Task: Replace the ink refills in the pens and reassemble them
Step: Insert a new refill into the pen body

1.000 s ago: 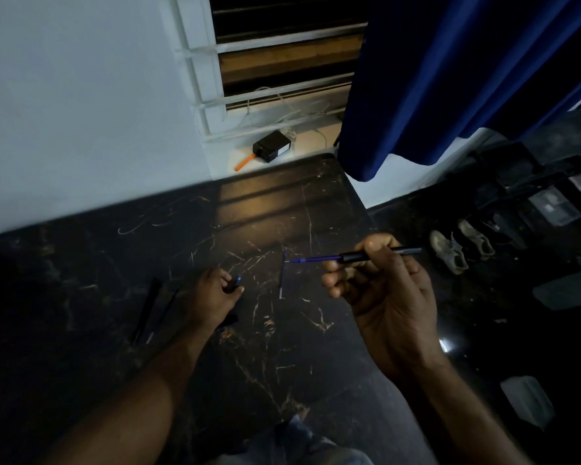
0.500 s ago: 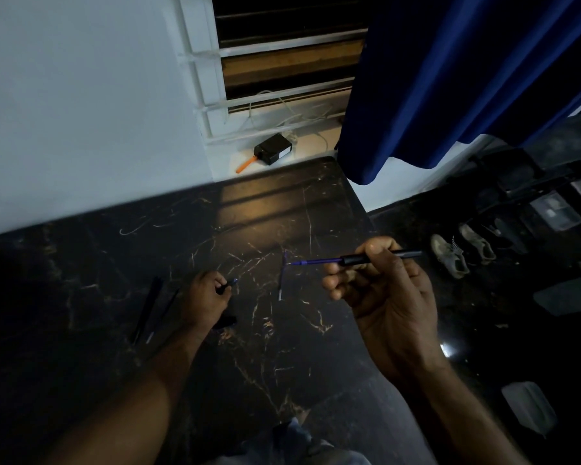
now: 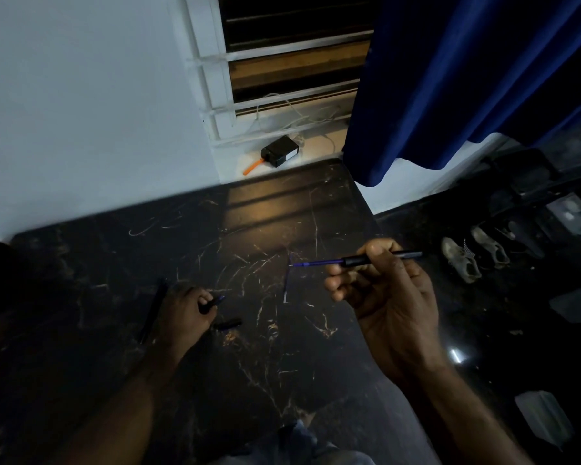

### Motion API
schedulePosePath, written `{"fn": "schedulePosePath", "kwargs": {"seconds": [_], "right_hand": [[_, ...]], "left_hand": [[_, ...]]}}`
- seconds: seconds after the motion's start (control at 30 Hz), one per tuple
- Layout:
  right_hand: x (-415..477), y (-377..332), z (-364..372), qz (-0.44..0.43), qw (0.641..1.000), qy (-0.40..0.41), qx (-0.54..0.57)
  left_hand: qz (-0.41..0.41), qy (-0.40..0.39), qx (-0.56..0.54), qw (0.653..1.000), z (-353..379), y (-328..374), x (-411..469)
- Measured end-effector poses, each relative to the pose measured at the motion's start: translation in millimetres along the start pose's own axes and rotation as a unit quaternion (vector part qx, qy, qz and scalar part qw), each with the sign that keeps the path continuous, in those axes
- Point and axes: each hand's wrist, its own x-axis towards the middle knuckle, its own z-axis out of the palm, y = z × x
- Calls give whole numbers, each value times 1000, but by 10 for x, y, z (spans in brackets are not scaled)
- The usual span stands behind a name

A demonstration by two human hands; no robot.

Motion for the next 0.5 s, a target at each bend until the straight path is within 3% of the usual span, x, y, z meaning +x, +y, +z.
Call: {"fn": "schedulePosePath", "kwargs": {"seconds": [0.5], "right_hand": [[62, -1, -30, 5, 1000, -27, 5]], "left_hand": [[-35, -12, -20, 999, -29, 17, -255]]}}
